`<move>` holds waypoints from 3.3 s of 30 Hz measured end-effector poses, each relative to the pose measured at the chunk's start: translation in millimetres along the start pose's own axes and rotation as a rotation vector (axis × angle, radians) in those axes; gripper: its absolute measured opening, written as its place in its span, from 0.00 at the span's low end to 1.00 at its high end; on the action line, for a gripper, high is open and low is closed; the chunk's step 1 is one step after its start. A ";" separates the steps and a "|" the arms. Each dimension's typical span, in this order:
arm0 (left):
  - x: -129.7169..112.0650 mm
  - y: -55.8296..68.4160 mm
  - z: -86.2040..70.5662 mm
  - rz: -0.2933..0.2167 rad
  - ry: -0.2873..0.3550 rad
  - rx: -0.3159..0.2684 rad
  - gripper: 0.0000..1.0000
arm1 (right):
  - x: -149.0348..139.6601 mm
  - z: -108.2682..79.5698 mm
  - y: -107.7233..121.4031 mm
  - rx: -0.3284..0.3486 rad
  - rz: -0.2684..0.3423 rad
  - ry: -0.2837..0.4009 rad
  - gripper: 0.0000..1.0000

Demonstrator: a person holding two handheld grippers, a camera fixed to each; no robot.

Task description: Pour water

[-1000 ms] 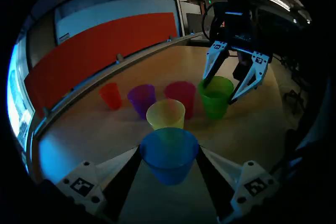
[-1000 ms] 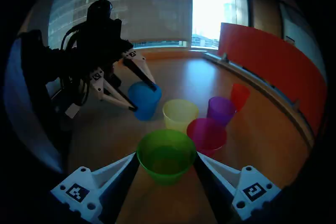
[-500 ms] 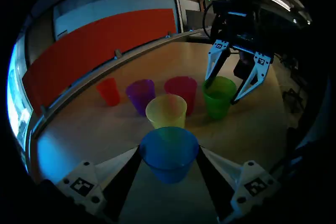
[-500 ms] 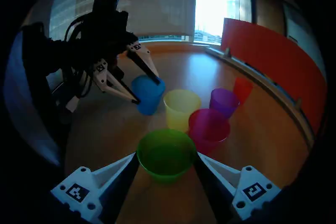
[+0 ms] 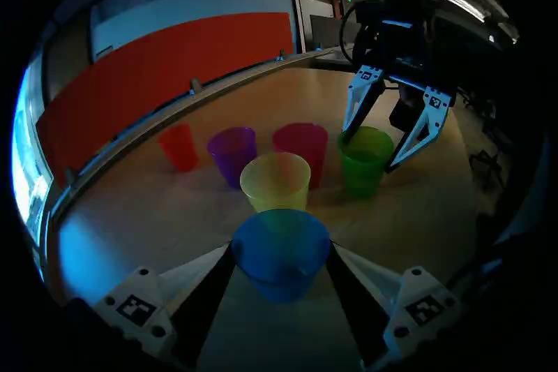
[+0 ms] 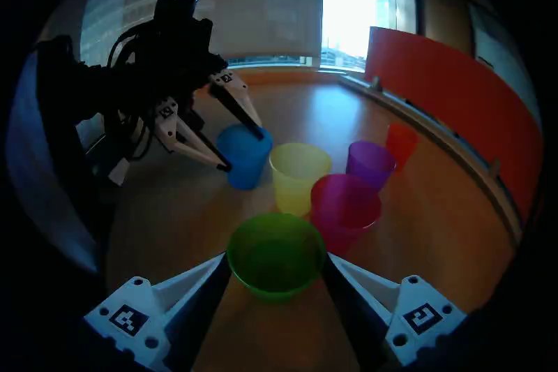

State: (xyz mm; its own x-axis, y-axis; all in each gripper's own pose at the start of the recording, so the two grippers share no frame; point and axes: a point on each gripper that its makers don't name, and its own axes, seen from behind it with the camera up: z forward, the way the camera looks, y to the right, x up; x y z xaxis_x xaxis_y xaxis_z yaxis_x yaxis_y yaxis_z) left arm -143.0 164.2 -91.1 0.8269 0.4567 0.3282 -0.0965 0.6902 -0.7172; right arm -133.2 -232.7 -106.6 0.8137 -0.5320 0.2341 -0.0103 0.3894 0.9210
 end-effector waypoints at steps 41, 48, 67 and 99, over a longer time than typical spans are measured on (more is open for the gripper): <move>-21.7 4.1 3.8 -0.006 -0.074 -0.018 0.93 | -21.3 -6.8 3.7 -0.044 0.027 -0.038 0.98; -27.6 4.4 -3.5 0.015 -0.090 -0.013 0.93 | -30.8 -14.3 5.3 -0.069 0.035 -0.042 0.98; -48.7 -4.1 -45.4 0.012 -0.111 0.073 0.93 | -59.2 -71.6 7.9 -0.215 0.098 -0.028 0.98; -5.4 -132.6 -143.3 -0.271 0.324 0.629 0.93 | -2.9 -176.8 101.8 -0.876 0.251 0.434 0.98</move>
State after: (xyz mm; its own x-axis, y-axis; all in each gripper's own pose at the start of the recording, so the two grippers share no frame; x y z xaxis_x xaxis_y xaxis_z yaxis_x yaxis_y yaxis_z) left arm -55.2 -10.2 -85.8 0.9788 0.1044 0.1764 -0.0840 0.9893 -0.1195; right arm -33.9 -58.5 -68.6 0.9896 -0.1077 0.0956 0.0787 0.9605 0.2670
